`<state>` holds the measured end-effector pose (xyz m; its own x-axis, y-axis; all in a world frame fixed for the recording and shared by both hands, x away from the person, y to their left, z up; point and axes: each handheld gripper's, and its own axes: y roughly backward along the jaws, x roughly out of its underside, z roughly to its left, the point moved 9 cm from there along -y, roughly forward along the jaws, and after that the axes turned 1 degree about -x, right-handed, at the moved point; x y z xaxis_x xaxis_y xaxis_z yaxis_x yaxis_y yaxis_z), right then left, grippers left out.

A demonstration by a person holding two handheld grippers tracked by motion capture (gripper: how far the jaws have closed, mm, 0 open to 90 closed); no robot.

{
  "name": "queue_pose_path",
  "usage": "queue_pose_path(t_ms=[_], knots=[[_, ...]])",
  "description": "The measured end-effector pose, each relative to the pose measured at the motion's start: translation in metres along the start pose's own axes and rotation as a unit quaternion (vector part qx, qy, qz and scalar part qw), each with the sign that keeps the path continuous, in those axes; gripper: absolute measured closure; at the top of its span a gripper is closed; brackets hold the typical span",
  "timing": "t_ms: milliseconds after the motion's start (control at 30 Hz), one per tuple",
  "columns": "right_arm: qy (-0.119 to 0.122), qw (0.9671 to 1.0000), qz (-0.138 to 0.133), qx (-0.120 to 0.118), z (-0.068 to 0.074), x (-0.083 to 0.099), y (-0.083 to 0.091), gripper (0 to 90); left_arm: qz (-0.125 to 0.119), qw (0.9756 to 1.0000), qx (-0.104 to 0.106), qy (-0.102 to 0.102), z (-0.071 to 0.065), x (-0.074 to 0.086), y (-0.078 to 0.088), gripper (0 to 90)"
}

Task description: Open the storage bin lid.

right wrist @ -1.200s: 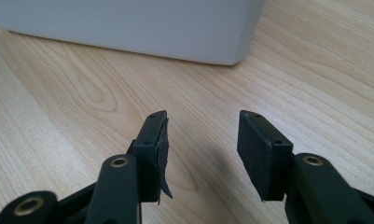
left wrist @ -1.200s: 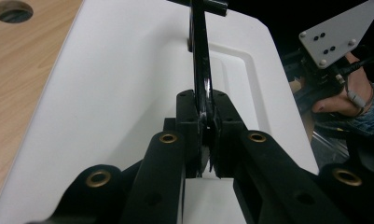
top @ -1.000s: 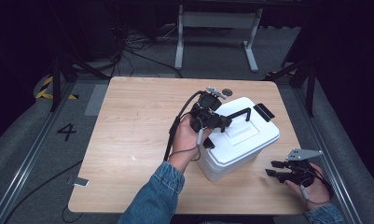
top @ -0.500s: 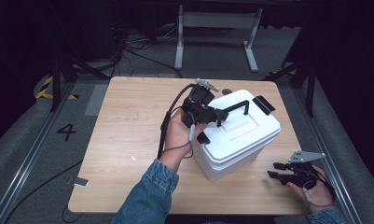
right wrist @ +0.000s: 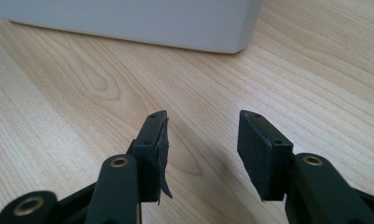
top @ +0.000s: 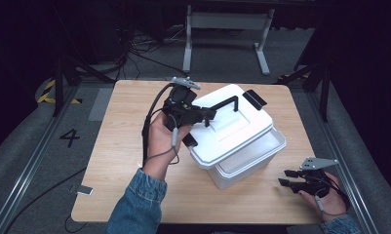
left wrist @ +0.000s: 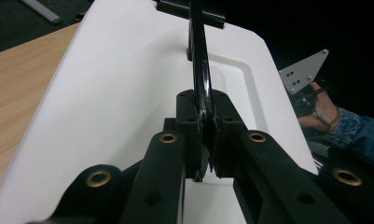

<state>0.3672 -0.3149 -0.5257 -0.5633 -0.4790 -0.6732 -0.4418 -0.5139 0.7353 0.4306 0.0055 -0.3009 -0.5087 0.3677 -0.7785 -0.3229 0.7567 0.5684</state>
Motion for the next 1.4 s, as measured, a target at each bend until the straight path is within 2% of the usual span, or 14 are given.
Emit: queue_pose_path(t_ms=[200,267,433,467,667,767,833,867,1133,1167,1300,1400], knots=[[0.004,1.0000,0.003,-0.002,0.000,0.000,-0.002,54.1,-0.009,0.9997,-0.017,0.013,0.014,0.011,0.021,84.6],[0.004,1.0000,0.003,-0.002,0.000,-0.001,-0.003,54.1,-0.011,0.9996,-0.020,0.017,0.016,0.012,0.024,84.6],[0.004,1.0000,0.006,-0.005,0.001,-0.001,-0.005,54.1,-0.015,0.9984,-0.045,0.030,0.032,0.024,0.048,84.7],[0.004,1.0000,0.006,-0.005,0.001,-0.001,-0.005,54.1,-0.015,0.9984,-0.045,0.030,0.032,0.024,0.048,84.7],[0.007,0.9999,0.010,-0.008,0.001,-0.003,-0.008,54.1,-0.027,0.9953,-0.074,0.056,0.051,0.040,0.077,84.7],[0.008,0.9999,0.011,-0.008,0.001,-0.003,-0.009,54.1,-0.027,0.9943,-0.083,0.062,0.057,0.047,0.085,84.6],[0.007,0.9998,0.013,-0.012,0.002,-0.003,-0.011,54.4,-0.030,0.9922,-0.098,0.071,0.065,0.055,0.096,84.6],[0.007,0.9998,0.013,-0.012,0.002,-0.003,-0.011,54.4,-0.030,0.9922,-0.098,0.071,0.065,0.055,0.096,84.7],[0.011,0.9995,0.020,-0.022,0.004,-0.002,-0.015,54.6,-0.024,0.9866,-0.119,0.109,0.090,0.085,0.110,84.6],[0.011,0.9995,0.020,-0.022,0.004,-0.002,-0.015,54.6,-0.024,0.9866,-0.119,0.109,0.090,0.085,0.110,84.7],[0.011,0.9994,0.020,-0.025,0.006,-0.002,-0.015,54.6,-0.012,0.9840,-0.135,0.115,0.102,0.100,0.110,84.7],[0.011,0.9994,0.021,-0.025,0.006,-0.002,-0.016,54.6,-0.006,0.9827,-0.138,0.123,0.108,0.112,0.109,84.7]])
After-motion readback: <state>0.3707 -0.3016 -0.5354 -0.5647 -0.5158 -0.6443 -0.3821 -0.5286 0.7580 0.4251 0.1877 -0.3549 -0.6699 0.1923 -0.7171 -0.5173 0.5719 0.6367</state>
